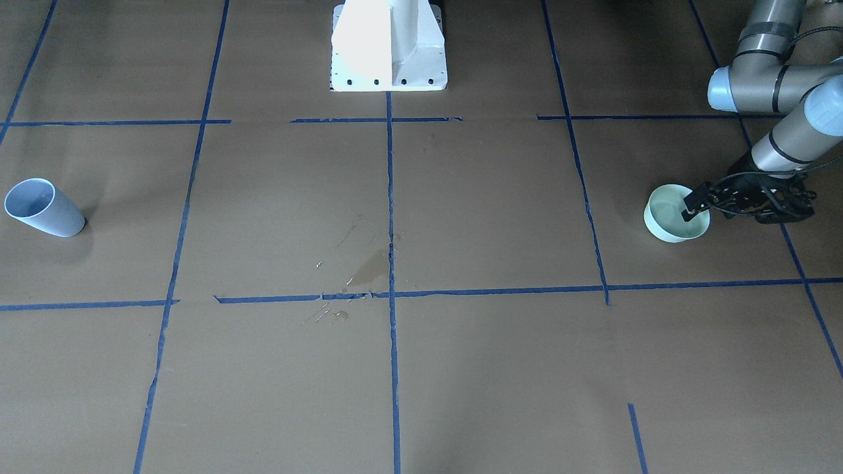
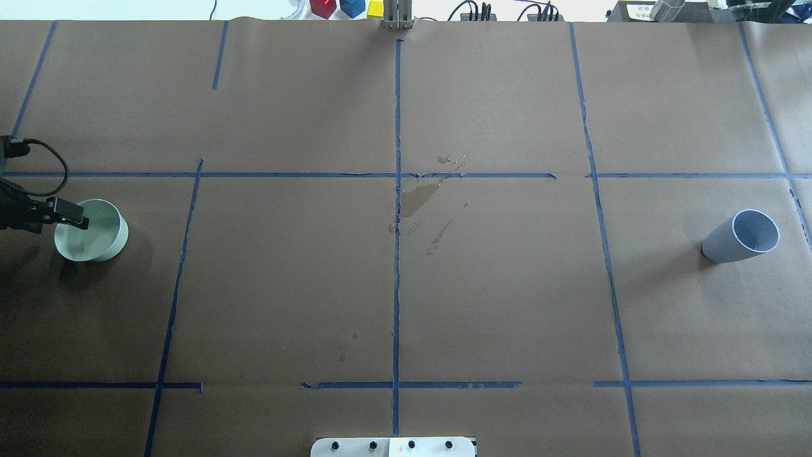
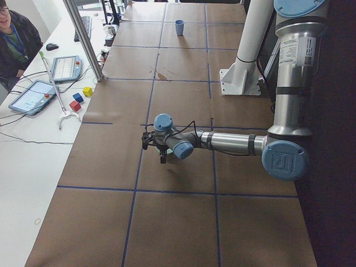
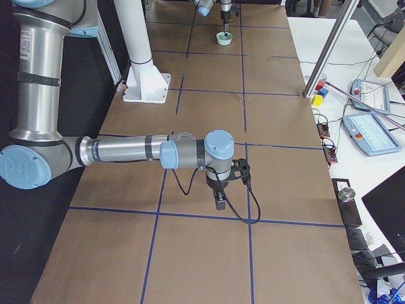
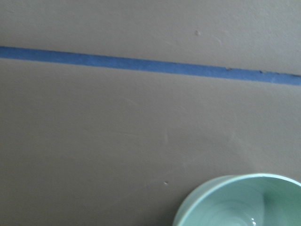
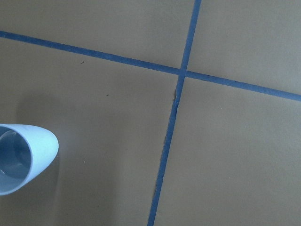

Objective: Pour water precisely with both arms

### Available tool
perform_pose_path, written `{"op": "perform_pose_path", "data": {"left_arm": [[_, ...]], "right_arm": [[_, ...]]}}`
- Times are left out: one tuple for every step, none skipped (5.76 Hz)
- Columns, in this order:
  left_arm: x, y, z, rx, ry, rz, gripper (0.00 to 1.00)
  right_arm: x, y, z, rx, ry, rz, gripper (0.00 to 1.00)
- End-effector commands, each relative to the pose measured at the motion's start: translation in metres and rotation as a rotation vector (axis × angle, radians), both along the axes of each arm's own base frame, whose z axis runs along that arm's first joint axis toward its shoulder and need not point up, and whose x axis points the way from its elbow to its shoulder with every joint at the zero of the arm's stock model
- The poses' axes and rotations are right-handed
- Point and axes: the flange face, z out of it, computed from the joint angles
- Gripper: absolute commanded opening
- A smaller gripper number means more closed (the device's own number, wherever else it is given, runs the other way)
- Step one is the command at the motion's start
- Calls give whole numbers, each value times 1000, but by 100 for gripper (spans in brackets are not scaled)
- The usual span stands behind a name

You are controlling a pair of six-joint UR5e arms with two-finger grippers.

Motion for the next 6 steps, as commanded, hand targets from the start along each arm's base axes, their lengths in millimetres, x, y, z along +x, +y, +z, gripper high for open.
{"op": "perform_pose_path", "data": {"left_arm": [[1,2,-2,1,5,2,3],[0,2,-8,10,9,-1,0],[0,1,-26,34,23,-4,0],[3,-3,-46,61,43,-5,0],[13,-16,-72,57,75,-34,0],[43,-37,-120,30,116,-64,0]], "right_arm": [[0,1,1,-2,0,0,100],[0,1,2,-4,0,1,100],[0,1,2,-4,2,1,100],[0,1,2,-4,0,1,100],[0,1,2,-4,2,1,100],[0,2,2,-6,2,1,100]]}}
